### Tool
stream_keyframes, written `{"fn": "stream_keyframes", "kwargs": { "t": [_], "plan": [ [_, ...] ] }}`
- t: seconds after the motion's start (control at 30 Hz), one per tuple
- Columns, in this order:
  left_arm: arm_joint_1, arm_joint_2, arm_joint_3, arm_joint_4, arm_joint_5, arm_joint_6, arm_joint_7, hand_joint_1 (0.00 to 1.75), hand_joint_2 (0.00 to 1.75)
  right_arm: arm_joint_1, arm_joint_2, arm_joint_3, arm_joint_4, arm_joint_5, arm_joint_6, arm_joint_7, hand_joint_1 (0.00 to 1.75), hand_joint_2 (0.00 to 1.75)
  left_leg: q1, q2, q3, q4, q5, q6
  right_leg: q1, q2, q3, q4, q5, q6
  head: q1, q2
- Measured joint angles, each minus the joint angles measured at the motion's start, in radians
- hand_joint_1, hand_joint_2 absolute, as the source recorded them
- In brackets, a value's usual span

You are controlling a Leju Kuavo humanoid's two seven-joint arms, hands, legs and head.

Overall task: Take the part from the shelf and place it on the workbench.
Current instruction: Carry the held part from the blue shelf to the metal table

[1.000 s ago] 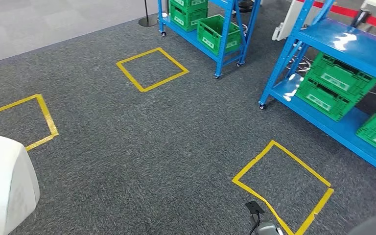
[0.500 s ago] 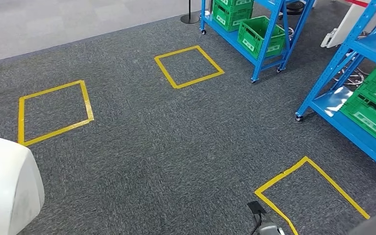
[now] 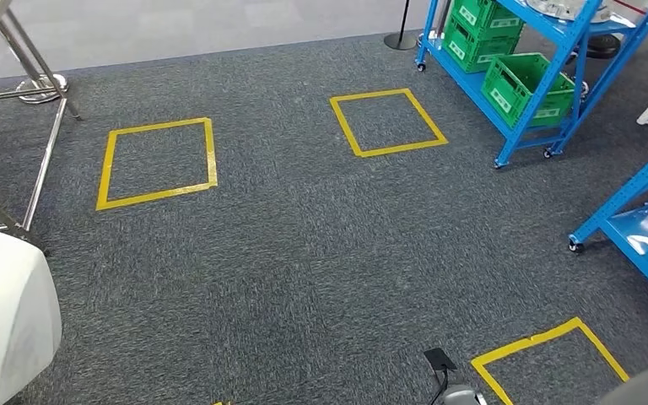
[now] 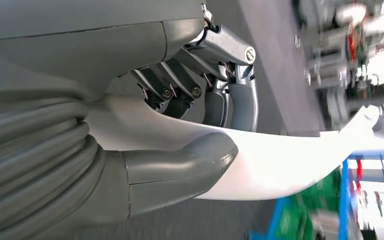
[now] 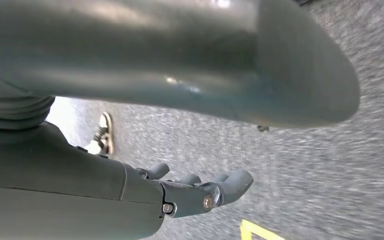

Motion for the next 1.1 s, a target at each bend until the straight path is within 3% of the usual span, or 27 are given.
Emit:
{"fn": "stream_keyframes", "kwargs": {
  "t": [0.03,0.07,0.1,0.13,0.17,0.2,0.27,0.33,0.4,0.43,0.5,0.53,0.57,0.63,0.67,0.7,0.77,0.83,0.9,0.93,1.0,1.03,1.1],
  "plan": [
    [-0.021,0.004,0.001,-0.001,-0.012,0.006,0.000,1.75,1.75,0.002,0.000,0.000,0.000,0.000,0.000,-0.002,0.00,0.00,0.001,-0.013,-0.002,0.000,0.001,0.002,-0.003,0.031,-0.031,0.063,-0.030,0.004,0.001,0.000],
    [-0.043,0.011,0.002,-0.001,-0.019,0.011,0.001,1.75,1.75,0.004,0.000,0.000,0.000,0.000,0.000,-0.005,0.00,0.00,0.001,-0.027,-0.004,0.001,0.002,0.004,-0.004,0.046,-0.068,0.133,-0.059,0.007,0.003,0.000],
    [-0.064,0.021,0.003,0.000,-0.023,0.015,0.000,1.75,1.75,0.005,0.000,-0.001,0.000,0.000,0.000,-0.008,0.00,0.00,0.001,-0.041,-0.005,0.002,0.002,0.004,-0.005,0.051,-0.099,0.187,-0.074,0.008,0.003,0.000],
    [-0.082,0.035,0.006,0.000,-0.023,0.017,0.000,1.75,1.75,0.006,0.000,-0.001,0.000,0.001,0.000,-0.011,0.00,0.00,0.001,-0.055,-0.006,0.004,0.002,0.004,-0.005,0.054,-0.115,0.211,-0.072,0.007,0.003,0.000],
    [-0.099,0.052,0.010,0.001,-0.019,0.016,-0.001,1.75,1.75,0.006,0.000,-0.001,0.000,0.001,0.000,-0.013,0.00,0.00,0.001,-0.068,-0.007,0.006,0.002,0.003,-0.006,0.057,-0.112,0.195,-0.050,0.005,0.003,0.000],
    [-0.115,0.068,0.016,0.002,-0.013,0.014,-0.003,1.75,1.75,0.006,0.000,-0.001,0.000,0.001,0.000,-0.013,0.00,0.00,0.002,-0.080,-0.007,0.007,0.002,0.001,-0.008,0.065,-0.090,0.142,-0.014,0.003,0.003,0.000],
    [-0.141,0.098,0.030,0.002,-0.001,0.008,-0.008,1.75,1.75,0.006,0.000,-0.003,0.000,0.000,-0.002,-0.012,0.00,0.00,0.003,-0.104,-0.009,0.011,0.002,-0.007,-0.012,0.113,-0.028,0.006,0.048,0.000,0.003,0.000],
    [-0.157,0.120,0.040,0.001,0.007,0.005,-0.013,1.75,1.75,0.006,0.001,-0.006,0.000,-0.002,-0.003,-0.010,0.00,0.00,0.004,-0.128,-0.014,0.009,0.005,-0.022,-0.013,0.140,0.001,-0.059,0.066,-0.005,0.003,0.000],
    [-0.163,0.142,0.046,0.001,0.011,0.005,-0.016,1.75,1.75,0.005,0.002,-0.013,0.000,-0.005,-0.003,-0.010,0.00,0.00,0.006,-0.150,-0.019,0.002,0.011,-0.037,-0.011,0.117,0.003,-0.064,0.068,-0.015,0.003,0.000],
    [-0.164,0.154,0.048,0.001,0.014,0.006,-0.018,1.75,1.75,0.004,0.002,-0.015,0.000,-0.006,-0.002,-0.010,0.00,0.00,0.006,-0.142,-0.023,0.006,0.009,-0.042,-0.011,0.104,0.006,-0.069,0.071,-0.023,0.003,0.000],
    [-0.170,0.170,0.051,0.001,0.022,0.009,-0.020,1.75,1.75,0.004,0.003,-0.019,0.000,-0.006,0.001,-0.010,0.00,0.00,0.003,-0.088,-0.052,0.063,-0.025,-0.048,-0.011,0.075,0.010,-0.079,0.075,-0.039,0.001,0.000],
    [-0.172,0.174,0.052,0.002,0.025,0.011,-0.021,1.75,1.75,0.006,0.003,-0.020,0.000,-0.006,0.002,-0.010,0.00,0.00,0.002,-0.051,-0.078,0.122,-0.056,-0.049,-0.009,0.061,0.011,-0.080,0.075,-0.045,0.000,0.000],
    [-0.173,0.175,0.053,0.004,0.027,0.011,-0.021,1.75,1.75,0.007,0.003,-0.021,0.000,-0.006,0.002,-0.009,0.00,0.00,0.002,-0.030,-0.110,0.191,-0.090,-0.051,-0.006,0.047,0.010,-0.080,0.074,-0.048,-0.001,0.000],
    [-0.169,0.177,0.053,0.008,0.029,0.011,-0.022,1.75,1.75,0.009,0.003,-0.023,0.000,-0.006,0.002,-0.008,0.00,0.00,0.003,-0.015,-0.150,0.286,-0.122,-0.055,-0.003,0.017,0.010,-0.080,0.071,-0.051,-0.001,0.000],
    [-0.168,0.179,0.053,0.010,0.030,0.012,-0.023,1.75,1.75,0.008,0.003,-0.023,0.000,-0.006,0.002,-0.007,0.00,0.00,0.003,-0.012,-0.144,0.280,-0.111,-0.055,-0.001,0.003,0.011,-0.079,0.070,-0.052,-0.001,0.000],
    [-0.168,0.182,0.053,0.012,0.031,0.012,-0.024,1.75,1.75,0.008,0.003,-0.023,0.000,-0.006,0.002,-0.007,0.00,0.00,0.002,-0.005,-0.116,0.234,-0.084,-0.054,0.000,-0.011,0.012,-0.079,0.069,-0.051,-0.001,0.000],
    [-0.172,0.188,0.053,0.013,0.033,0.012,-0.027,1.75,1.75,0.006,0.003,-0.023,0.000,-0.006,0.001,-0.007,0.00,0.00,-0.005,0.042,-0.034,0.091,-0.030,-0.045,0.004,-0.037,0.016,-0.075,0.063,-0.047,-0.002,0.000],
    [-0.180,0.193,0.053,0.017,0.036,0.012,-0.029,1.75,1.75,0.004,0.003,-0.023,0.001,-0.006,-0.001,-0.007,0.00,0.00,-0.014,0.074,0.008,0.011,-0.012,-0.029,0.010,-0.062,0.019,-0.072,0.057,-0.040,-0.001,0.000],
    [-0.186,0.198,0.052,0.026,0.039,0.012,-0.032,1.75,1.75,0.001,0.003,-0.024,0.001,-0.006,-0.003,-0.008,0.00,0.00,-0.015,0.053,0.008,0.003,-0.010,-0.016,0.013,-0.086,0.023,-0.072,0.054,-0.032,-0.001,0.000],
    [-0.190,0.202,0.051,0.031,0.040,0.012,-0.035,1.75,1.75,0.000,0.003,-0.024,0.001,-0.007,-0.004,-0.010,0.00,0.00,-0.012,0.040,0.007,0.001,-0.007,-0.012,0.011,-0.078,0.024,-0.069,0.050,-0.026,-0.001,0.000],
    [-0.203,0.206,0.045,0.044,0.042,0.011,-0.042,1.75,1.75,-0.002,0.003,-0.025,0.001,-0.010,-0.005,-0.015,0.00,0.00,-0.005,0.017,0.007,-0.004,-0.001,-0.002,0.006,-0.018,0.006,-0.022,0.020,-0.013,0.001,0.000],
    [-0.210,0.206,0.041,0.051,0.042,0.011,-0.045,1.75,1.75,-0.001,0.002,-0.026,0.001,-0.011,-0.006,-0.016,0.00,0.00,-0.002,0.006,0.005,-0.004,0.002,0.001,0.002,0.021,-0.019,0.030,-0.007,-0.008,0.002,0.000],
    [-0.221,0.202,0.030,0.065,0.042,0.011,-0.048,1.75,1.75,0.003,-0.001,-0.030,0.001,-0.015,-0.008,-0.014,0.00,0.00,0.000,-0.020,0.000,-0.003,0.004,0.004,-0.001,0.053,-0.088,0.163,-0.063,-0.002,0.004,0.000]
  ]
}}
